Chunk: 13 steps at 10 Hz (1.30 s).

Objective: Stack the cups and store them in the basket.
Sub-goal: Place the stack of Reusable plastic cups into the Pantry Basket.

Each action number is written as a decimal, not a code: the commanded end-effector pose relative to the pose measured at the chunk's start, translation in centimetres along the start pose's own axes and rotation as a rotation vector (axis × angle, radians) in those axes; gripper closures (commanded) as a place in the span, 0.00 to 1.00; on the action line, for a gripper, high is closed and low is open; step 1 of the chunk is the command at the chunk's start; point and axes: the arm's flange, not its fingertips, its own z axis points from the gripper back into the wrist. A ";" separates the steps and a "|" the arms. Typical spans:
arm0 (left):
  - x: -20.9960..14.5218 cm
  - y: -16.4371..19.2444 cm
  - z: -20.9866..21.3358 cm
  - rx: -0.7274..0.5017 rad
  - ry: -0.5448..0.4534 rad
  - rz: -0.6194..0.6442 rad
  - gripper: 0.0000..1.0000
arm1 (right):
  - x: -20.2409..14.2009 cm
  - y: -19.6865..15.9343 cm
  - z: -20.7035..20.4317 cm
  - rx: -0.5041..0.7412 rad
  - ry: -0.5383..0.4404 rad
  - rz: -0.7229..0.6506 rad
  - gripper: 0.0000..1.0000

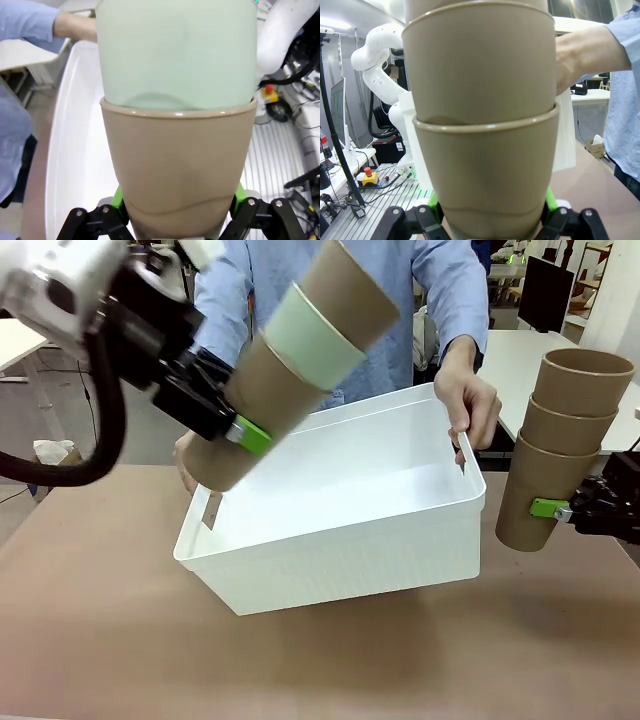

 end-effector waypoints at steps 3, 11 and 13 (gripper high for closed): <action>-0.5 2.2 -3.8 0.045 0.091 0.011 0.13 | 0.5 0.1 0.0 -0.001 -0.004 0.002 0.13; -5.4 4.9 -12.6 -0.002 0.316 0.027 0.13 | 0.5 0.1 0.0 -0.001 -0.004 0.002 0.13; -5.5 5.0 -14.4 -0.007 0.342 0.020 0.13 | 0.5 0.1 0.0 -0.001 -0.004 0.002 0.13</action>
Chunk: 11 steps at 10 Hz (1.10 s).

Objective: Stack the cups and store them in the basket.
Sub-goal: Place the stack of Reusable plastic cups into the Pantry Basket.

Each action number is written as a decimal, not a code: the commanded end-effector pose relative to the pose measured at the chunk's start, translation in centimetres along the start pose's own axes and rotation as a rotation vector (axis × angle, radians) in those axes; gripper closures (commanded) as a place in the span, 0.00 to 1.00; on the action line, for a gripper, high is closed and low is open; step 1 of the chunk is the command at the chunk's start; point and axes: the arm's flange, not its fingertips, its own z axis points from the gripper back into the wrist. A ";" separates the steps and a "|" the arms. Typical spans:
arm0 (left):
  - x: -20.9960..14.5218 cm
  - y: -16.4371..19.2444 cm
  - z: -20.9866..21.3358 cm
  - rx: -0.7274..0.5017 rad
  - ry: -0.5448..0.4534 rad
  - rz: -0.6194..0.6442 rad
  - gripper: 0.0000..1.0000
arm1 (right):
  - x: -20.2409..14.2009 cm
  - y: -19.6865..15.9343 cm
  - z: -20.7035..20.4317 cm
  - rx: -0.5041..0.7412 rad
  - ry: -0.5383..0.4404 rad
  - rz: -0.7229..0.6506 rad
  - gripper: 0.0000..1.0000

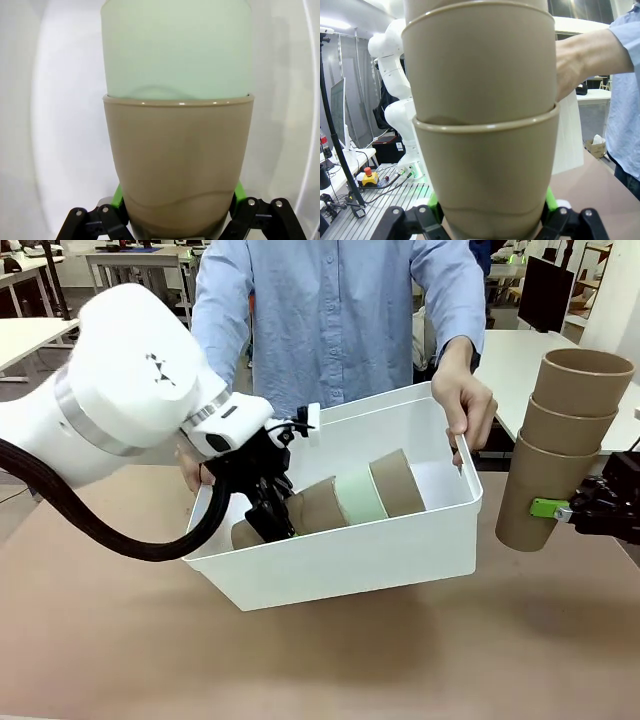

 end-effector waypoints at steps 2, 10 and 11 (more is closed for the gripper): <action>1.3 0.6 -0.9 0.041 0.025 0.014 0.13 | 0.5 0.1 0.0 -0.001 -0.004 0.002 0.13; 2.1 1.2 -1.9 0.078 -0.008 0.012 0.00 | 0.5 0.1 0.0 -0.001 -0.004 0.002 0.13; 2.2 1.1 -1.6 0.078 -0.014 0.012 0.00 | 0.5 0.1 0.0 -0.001 -0.004 0.002 0.13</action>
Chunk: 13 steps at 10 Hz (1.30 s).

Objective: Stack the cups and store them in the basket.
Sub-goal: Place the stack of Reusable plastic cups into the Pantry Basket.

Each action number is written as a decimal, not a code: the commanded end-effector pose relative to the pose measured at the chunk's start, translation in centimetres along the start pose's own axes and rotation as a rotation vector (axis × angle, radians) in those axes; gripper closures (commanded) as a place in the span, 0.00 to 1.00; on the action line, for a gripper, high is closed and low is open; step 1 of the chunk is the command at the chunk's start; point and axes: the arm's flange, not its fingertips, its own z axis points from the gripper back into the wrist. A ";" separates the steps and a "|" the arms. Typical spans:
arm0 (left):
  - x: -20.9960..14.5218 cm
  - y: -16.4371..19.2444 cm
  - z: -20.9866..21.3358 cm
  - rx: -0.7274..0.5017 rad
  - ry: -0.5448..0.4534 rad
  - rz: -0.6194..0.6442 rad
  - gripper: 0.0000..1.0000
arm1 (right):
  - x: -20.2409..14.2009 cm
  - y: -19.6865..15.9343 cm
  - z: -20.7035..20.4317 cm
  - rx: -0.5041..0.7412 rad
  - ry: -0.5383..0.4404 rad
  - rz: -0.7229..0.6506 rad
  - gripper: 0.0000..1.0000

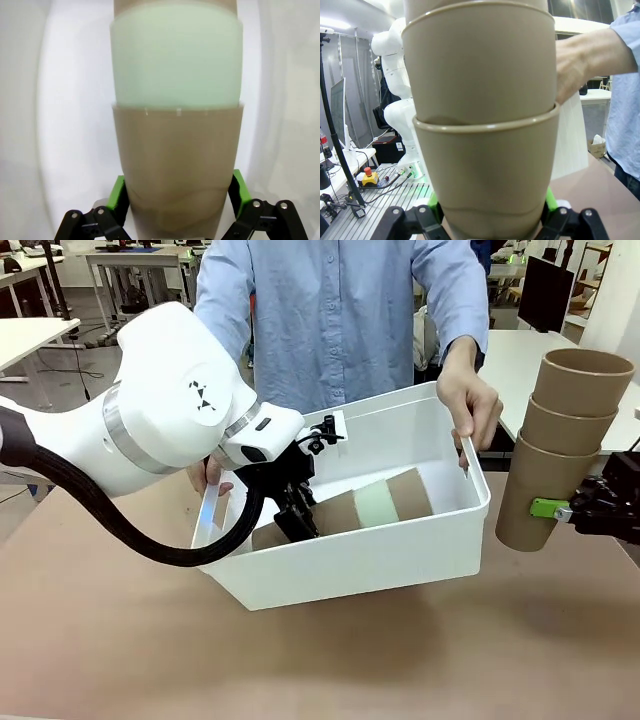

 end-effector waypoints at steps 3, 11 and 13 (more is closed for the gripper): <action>0.4 -0.1 3.2 -0.019 -0.037 0.021 0.00 | 0.5 0.1 0.0 -0.001 -0.004 0.002 0.13; -9.8 -0.7 26.8 0.011 -0.395 -0.008 0.00 | 0.5 0.1 0.0 -0.001 -0.004 0.002 0.13; -15.7 -1.3 31.1 0.087 -0.451 0.012 0.00 | 0.5 0.1 0.0 -0.001 -0.004 0.002 0.13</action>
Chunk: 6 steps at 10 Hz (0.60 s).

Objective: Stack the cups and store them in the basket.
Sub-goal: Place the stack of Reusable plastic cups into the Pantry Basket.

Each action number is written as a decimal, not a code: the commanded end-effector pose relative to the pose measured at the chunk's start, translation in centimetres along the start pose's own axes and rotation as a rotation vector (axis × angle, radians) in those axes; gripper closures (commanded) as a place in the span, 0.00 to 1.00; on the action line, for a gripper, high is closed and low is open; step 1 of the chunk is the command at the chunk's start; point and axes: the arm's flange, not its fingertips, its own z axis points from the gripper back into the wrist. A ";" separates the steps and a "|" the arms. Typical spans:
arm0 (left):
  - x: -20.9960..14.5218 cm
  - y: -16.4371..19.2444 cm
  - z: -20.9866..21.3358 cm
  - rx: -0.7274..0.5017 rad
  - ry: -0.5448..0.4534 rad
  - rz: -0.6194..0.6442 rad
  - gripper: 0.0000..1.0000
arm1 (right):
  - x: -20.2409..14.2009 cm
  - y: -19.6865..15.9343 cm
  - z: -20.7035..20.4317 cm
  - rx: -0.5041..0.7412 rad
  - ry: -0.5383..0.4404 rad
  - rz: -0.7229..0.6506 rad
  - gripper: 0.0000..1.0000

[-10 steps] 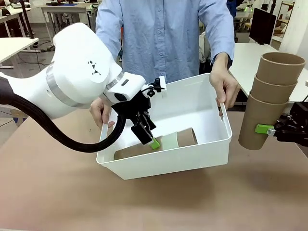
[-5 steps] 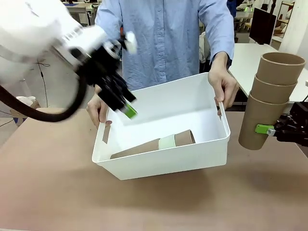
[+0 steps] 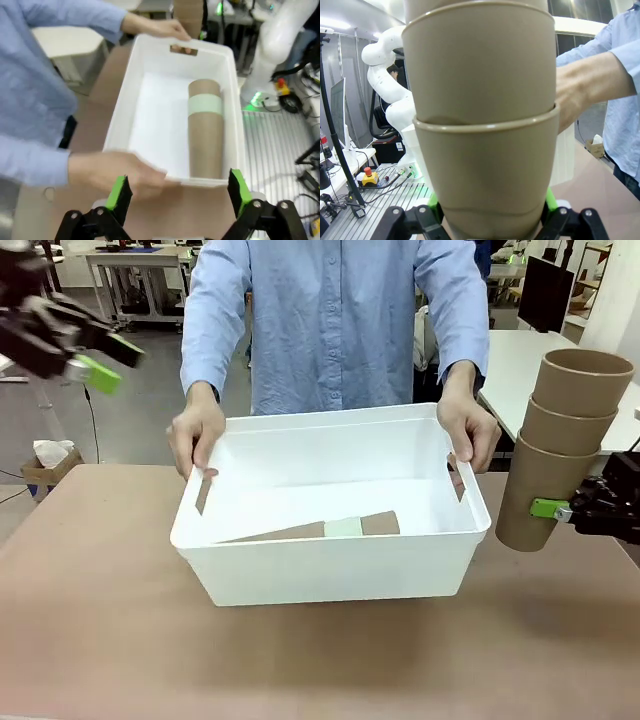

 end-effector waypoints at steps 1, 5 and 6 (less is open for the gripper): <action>-4.1 0.0 3.1 0.056 -0.035 0.004 0.00 | 0.5 0.1 0.0 0.000 -0.005 0.003 0.13; -10.3 -1.0 7.1 0.105 -0.065 0.036 0.00 | 0.5 0.1 0.0 0.000 -0.005 0.003 0.13; -11.3 -0.8 6.6 0.093 -0.067 0.042 0.00 | 0.5 0.1 0.0 0.000 -0.005 0.003 0.13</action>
